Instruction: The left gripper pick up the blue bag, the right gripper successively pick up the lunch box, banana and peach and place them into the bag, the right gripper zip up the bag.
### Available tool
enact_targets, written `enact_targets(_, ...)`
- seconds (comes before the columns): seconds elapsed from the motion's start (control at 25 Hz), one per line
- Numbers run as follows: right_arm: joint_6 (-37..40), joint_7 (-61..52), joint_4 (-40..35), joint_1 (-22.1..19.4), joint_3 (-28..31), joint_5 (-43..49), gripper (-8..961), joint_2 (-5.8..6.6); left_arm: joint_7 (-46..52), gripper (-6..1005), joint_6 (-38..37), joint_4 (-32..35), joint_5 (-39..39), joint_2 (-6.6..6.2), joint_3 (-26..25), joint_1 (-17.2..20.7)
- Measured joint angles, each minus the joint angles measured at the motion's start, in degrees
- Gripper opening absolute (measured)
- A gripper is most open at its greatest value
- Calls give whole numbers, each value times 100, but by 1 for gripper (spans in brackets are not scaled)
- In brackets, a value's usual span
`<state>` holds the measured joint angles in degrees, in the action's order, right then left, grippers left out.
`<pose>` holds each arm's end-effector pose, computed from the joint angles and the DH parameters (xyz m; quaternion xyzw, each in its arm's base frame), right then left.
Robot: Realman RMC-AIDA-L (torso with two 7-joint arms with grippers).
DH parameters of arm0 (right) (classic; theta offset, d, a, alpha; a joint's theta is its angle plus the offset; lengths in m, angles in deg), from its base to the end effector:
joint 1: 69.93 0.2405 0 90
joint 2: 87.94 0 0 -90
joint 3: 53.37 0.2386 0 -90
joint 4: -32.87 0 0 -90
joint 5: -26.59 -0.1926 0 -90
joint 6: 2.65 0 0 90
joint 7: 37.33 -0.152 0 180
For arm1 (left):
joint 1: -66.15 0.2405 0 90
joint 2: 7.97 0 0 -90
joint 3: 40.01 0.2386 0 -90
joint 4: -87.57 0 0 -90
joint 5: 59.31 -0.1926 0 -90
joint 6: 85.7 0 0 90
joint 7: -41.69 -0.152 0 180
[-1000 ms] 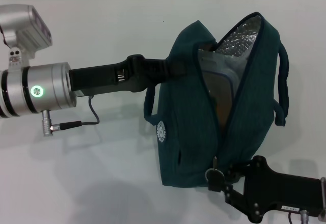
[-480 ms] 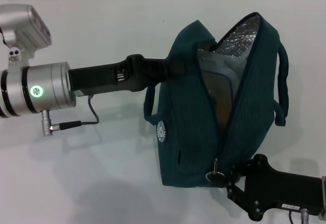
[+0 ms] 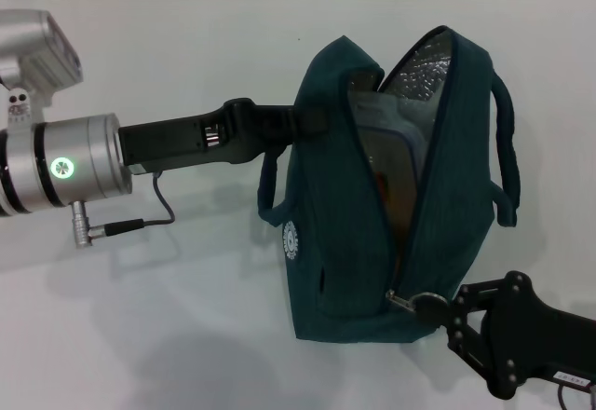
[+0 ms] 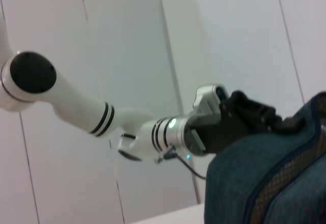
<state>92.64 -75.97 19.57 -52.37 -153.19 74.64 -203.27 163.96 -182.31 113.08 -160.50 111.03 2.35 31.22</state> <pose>0.2447 0.2015 -0.0477 -0.9020 0.1121 0.4014 0.1131 -0.1866 0.3041 -0.0136 0.7514 0.5383 0.3655 0.1100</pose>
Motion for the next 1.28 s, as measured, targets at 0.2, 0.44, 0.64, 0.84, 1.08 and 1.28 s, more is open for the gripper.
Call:
enact_targets(0.2, 268, 3, 53, -20, 138, -13, 17, 5, -175, 98, 90, 6, -5, -1, 0, 55)
enact_targets(0.44, 440, 0, 39, 28, 197, -76, 17, -3, -734, 99, 150, 8, 39, 8, -9, 212)
enact_targets(0.64, 439, -2, 1, 55, 200, -77, 17, -13, -1077, 132, 168, 15, 178, 29, -119, 379)
enact_targets(0.84, 452, 6, -4, 95, 200, -134, 17, -20, -1699, 294, -212, 22, 472, 26, -147, 509)
enact_targets(1.08, 534, 37, -142, 125, 196, -354, 17, -28, -2334, 422, -691, 401, 943, 18, -162, 917)
enact_targets(1.28, 651, 149, -242, 231, 168, -640, 17, -50, -3172, 529, -1017, 417, 1033, 20, -126, 1293)
